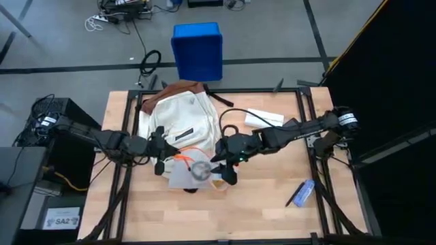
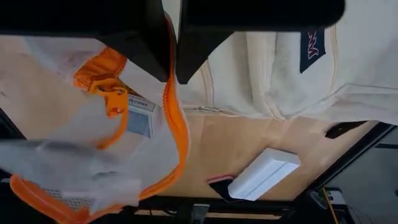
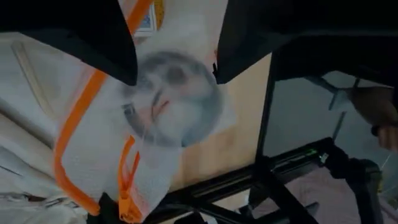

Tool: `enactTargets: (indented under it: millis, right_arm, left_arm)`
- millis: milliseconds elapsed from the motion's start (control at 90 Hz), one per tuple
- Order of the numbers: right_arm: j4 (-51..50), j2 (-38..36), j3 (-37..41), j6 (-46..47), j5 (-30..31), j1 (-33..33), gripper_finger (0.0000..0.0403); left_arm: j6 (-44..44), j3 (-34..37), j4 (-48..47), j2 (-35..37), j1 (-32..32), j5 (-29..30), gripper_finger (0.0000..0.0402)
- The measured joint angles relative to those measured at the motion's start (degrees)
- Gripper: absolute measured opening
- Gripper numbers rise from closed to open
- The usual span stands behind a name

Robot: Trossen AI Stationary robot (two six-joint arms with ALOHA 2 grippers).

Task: Unpack backpack
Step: Put the violet granola bar into the zip bag

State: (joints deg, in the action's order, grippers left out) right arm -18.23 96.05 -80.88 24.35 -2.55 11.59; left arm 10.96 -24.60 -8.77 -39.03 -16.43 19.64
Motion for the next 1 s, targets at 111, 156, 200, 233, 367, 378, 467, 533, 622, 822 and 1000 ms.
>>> enactTargets:
  millis: [111,156,200,233,367,378,467,533,622,822,1000]
  right_arm:
    - [0.0,0.0,0.0,0.4,0.0,-0.4,0.0203]
    - [0.0,0.0,0.0,0.8,0.0,-0.7,0.0204]
    - [0.0,0.0,0.0,1.1,0.0,-1.0,0.0203]
    - [0.0,0.0,0.0,1.1,-0.1,-1.1,0.0202]
    - [-1.5,-1.8,0.0,1.3,-1.9,-1.6,0.0193]
    - [-1.8,-2.1,0.0,1.3,-2.0,-1.6,0.0192]
    - [-7.3,-5.0,0.0,2.1,-2.0,-1.4,0.0185]
    - [-14.2,-7.3,0.0,4.8,-1.8,-0.8,0.0180]
    - [-25.5,-10.4,0.0,12.2,-1.9,0.9,0.0173]
    - [-54.8,-12.0,-0.1,38.0,0.1,9.8,0.0156]
    - [-66.9,-9.0,2.6,51.7,-6.3,19.3,0.0144]
  left_arm:
    - [0.0,0.0,0.1,0.0,0.0,0.0,0.0000]
    - [0.0,0.0,0.1,0.0,0.0,0.0,0.0000]
    - [0.0,0.0,0.1,0.0,0.0,0.0,0.0000]
    - [0.0,0.0,0.1,0.0,0.0,0.0,0.0000]
    - [0.0,0.0,0.1,0.0,0.0,0.0,0.0000]
    - [0.0,0.0,0.1,0.0,0.0,0.0,0.0000]
    - [0.0,0.0,0.0,0.0,0.0,0.0,0.0000]
    - [0.0,0.0,0.0,0.0,0.0,0.0,0.0000]
    - [0.0,0.0,-0.1,0.0,0.0,0.0,0.0000]
    - [0.0,0.0,-0.1,0.0,0.0,0.0,0.0000]
    - [0.2,0.0,-0.1,0.0,0.0,-1.0,0.0000]
